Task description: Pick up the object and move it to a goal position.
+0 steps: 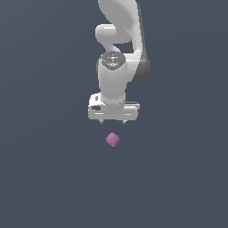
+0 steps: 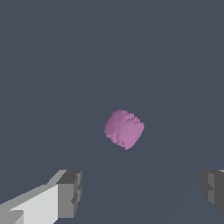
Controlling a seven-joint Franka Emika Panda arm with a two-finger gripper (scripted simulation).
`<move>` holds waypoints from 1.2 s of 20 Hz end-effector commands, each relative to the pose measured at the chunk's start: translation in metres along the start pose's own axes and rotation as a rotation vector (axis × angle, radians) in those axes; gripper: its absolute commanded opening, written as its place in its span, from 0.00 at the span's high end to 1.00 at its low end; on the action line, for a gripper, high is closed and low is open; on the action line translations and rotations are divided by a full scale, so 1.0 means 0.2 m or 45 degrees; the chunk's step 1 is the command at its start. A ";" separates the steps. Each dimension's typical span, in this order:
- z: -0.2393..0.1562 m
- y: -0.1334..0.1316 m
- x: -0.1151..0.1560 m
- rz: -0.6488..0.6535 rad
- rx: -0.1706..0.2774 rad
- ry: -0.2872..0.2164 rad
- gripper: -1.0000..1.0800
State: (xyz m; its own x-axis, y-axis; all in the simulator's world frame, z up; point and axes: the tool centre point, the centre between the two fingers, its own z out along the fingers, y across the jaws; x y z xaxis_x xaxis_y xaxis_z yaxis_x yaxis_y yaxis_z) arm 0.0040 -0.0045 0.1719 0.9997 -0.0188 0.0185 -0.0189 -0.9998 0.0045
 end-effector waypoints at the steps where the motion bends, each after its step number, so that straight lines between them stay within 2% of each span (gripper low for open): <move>1: -0.01 0.02 0.00 -0.002 -0.009 0.007 0.04; 13: 0.04 0.01 0.02 0.094 -0.003 0.002 0.04; 24: 0.22 0.01 0.06 0.408 0.005 -0.013 0.04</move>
State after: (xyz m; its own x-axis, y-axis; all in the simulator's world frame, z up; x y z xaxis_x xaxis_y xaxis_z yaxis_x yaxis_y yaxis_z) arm 0.0150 -0.0066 0.1341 0.9561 -0.2929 0.0108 -0.2929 -0.9561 -0.0030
